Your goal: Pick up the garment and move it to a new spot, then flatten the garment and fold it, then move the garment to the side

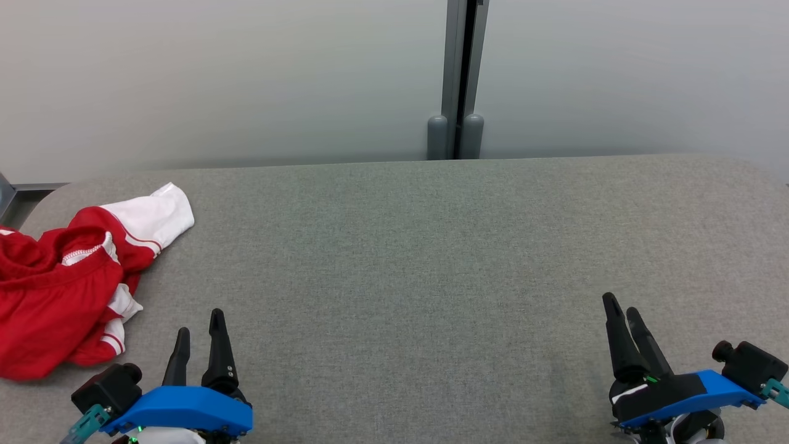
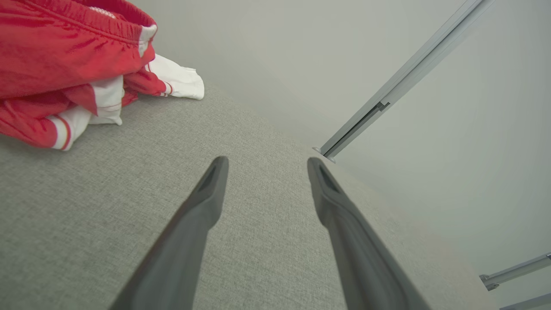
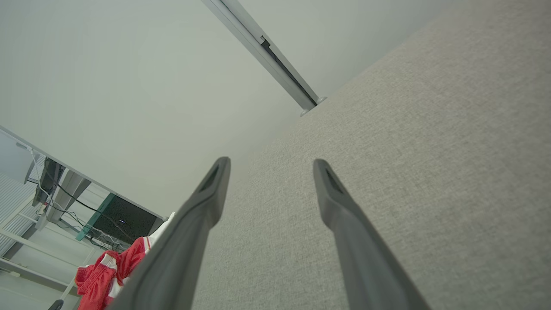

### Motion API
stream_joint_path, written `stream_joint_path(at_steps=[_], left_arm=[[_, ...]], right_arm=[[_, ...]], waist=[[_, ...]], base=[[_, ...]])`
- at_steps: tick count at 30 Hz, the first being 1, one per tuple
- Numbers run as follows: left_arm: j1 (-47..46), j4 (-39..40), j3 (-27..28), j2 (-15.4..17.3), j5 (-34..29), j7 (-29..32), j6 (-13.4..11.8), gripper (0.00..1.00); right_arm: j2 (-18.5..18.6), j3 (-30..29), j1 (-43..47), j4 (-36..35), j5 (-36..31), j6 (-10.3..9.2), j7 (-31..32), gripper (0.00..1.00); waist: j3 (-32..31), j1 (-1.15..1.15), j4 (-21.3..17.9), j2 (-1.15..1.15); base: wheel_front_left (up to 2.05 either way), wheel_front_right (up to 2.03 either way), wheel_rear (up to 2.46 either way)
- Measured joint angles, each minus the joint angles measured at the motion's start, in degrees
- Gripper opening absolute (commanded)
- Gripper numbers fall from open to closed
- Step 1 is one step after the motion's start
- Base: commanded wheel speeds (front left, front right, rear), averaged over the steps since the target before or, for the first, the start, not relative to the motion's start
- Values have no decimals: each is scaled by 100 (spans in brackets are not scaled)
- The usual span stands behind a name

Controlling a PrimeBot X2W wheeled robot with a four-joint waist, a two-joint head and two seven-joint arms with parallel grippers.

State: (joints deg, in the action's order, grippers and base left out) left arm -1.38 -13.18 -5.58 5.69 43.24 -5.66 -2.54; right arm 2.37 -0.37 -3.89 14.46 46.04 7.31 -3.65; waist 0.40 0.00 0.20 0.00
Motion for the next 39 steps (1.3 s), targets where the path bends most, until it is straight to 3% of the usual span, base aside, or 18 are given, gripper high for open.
stream_joint_path(at_steps=[39], left_arm=[[120, -77, -550, 245, -2029, -556, -455, 100]], right_arm=[[13, 175, 0, -15, -2091, 8, -257, 100]], waist=[[-14, 0, -100, 0]], base=[[0, 0, 0]])
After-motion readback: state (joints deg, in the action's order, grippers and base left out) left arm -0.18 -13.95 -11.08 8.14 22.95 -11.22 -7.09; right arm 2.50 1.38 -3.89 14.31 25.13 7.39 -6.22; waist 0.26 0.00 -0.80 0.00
